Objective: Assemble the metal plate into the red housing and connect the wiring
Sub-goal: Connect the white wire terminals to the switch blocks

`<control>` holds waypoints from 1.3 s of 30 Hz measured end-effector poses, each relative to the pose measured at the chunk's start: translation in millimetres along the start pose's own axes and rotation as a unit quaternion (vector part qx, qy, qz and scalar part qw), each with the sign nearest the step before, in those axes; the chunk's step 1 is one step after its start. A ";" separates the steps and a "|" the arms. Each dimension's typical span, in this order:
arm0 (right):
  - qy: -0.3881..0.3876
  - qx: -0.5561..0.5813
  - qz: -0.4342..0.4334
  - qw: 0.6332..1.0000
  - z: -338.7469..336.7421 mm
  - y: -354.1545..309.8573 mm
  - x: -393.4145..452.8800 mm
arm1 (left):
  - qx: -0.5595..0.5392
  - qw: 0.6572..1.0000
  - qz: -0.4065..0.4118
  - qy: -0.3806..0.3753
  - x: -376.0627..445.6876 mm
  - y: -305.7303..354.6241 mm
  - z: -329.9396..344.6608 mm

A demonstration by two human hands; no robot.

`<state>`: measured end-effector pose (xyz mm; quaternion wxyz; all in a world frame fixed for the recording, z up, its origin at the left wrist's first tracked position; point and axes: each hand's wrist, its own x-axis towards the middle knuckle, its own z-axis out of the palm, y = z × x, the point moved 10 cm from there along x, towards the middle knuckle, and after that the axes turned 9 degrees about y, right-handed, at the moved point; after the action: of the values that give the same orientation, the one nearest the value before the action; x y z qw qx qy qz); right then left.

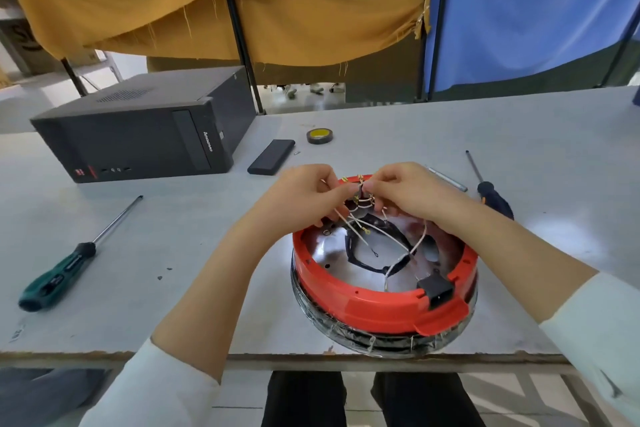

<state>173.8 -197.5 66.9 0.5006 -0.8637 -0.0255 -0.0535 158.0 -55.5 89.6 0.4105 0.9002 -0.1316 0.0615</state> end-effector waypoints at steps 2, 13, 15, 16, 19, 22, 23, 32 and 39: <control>0.026 -0.022 -0.032 0.999 -4.9 -4.5 4.1 | 0.058 0.998 0.028 0.005 7.8 8.7 0.6; 0.029 -0.220 -0.062 0.973 1.8 13.2 -1.9 | 0.018 0.997 0.041 0.066 62.7 -10.8 7.4; 0.030 -0.221 -0.064 0.973 4.2 14.7 -3.0 | -0.004 1.000 0.031 -0.004 62.4 -15.9 30.4; 0.029 -0.216 -0.065 0.974 5.4 15.1 -3.7 | -0.012 0.999 0.026 -0.028 61.0 -19.0 37.3; 0.033 -0.207 -0.070 0.975 5.7 16.0 -5.4 | -0.036 0.998 0.016 -0.056 57.2 -25.4 42.4; 0.042 -0.217 -0.069 0.973 3.1 16.4 -3.9 | -0.058 0.997 0.011 -0.056 57.1 -29.1 41.3; 0.047 -0.218 -0.066 0.973 2.0 16.5 -3.3 | -0.065 0.996 0.009 -0.055 57.2 -29.7 41.2; 0.048 -0.211 -0.057 0.975 -1.4 16.8 0.2 | -0.084 0.995 0.000 -0.057 58.4 -32.7 42.9; 0.042 -0.209 -0.059 0.975 0.3 15.5 -0.7 | -0.086 0.995 0.005 -0.058 57.8 -32.3 42.3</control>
<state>174.7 -204.9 53.3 0.3056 -0.9432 -0.0437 -0.1229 222.7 -77.9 51.2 0.4780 0.8627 -0.1649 -0.0005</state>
